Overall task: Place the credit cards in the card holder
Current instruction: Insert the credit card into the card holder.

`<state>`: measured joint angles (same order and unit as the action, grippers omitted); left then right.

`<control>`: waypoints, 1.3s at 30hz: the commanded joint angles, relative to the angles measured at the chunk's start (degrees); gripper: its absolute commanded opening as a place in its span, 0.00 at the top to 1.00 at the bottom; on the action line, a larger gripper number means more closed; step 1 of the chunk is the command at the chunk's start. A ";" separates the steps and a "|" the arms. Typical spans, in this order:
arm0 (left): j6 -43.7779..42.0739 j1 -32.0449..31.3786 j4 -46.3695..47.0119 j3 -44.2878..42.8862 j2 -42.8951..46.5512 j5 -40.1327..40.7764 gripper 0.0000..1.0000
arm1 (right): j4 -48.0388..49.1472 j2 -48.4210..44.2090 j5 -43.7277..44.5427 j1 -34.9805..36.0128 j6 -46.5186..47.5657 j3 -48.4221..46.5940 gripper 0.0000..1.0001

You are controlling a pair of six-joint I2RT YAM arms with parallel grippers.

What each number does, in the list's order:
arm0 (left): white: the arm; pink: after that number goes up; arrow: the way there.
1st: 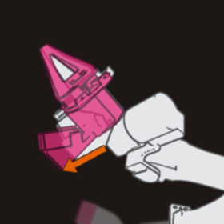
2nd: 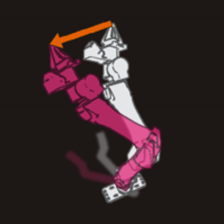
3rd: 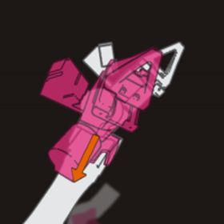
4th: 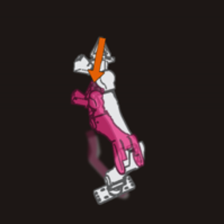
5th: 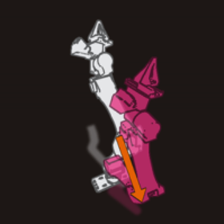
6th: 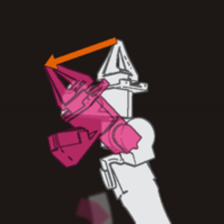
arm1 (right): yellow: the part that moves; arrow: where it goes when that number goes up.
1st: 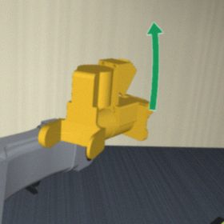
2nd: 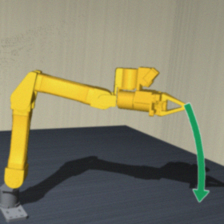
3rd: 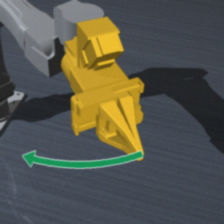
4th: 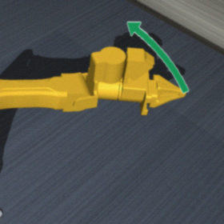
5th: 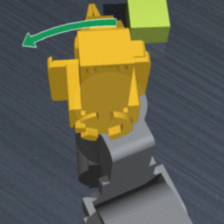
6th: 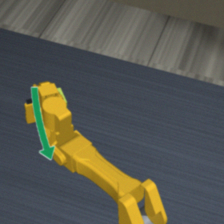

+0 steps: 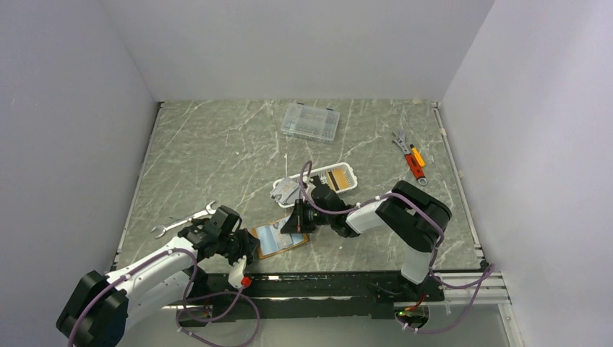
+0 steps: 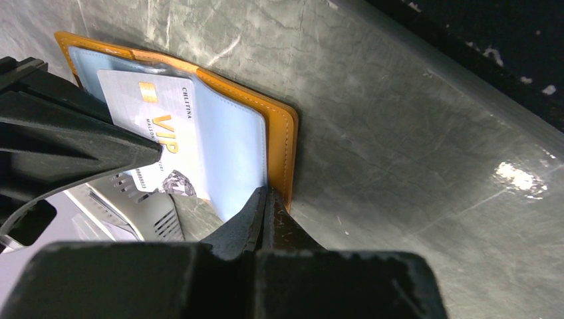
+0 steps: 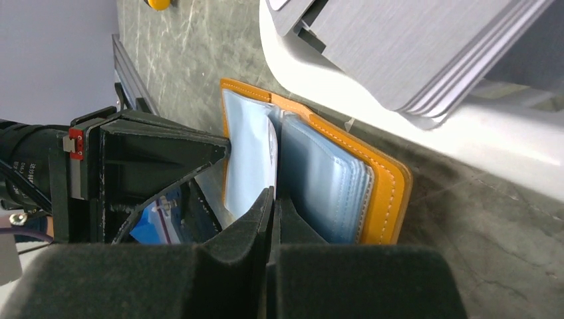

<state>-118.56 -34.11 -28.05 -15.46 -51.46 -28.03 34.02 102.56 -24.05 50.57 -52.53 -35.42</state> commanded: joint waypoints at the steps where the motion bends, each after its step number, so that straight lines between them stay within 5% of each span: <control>1: -24.60 -0.43 -7.42 3.16 -1.40 1.04 1.00 | -1.76 3.70 -3.33 0.11 1.91 -0.71 1.00; 39: -25.07 -0.40 -6.77 2.45 -1.74 0.90 1.00 | -8.87 5.54 -3.00 2.55 5.56 -2.76 0.98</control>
<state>-118.56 -34.11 -27.97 -15.40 -51.33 -28.01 33.98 107.48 -28.99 50.96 -49.69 -39.72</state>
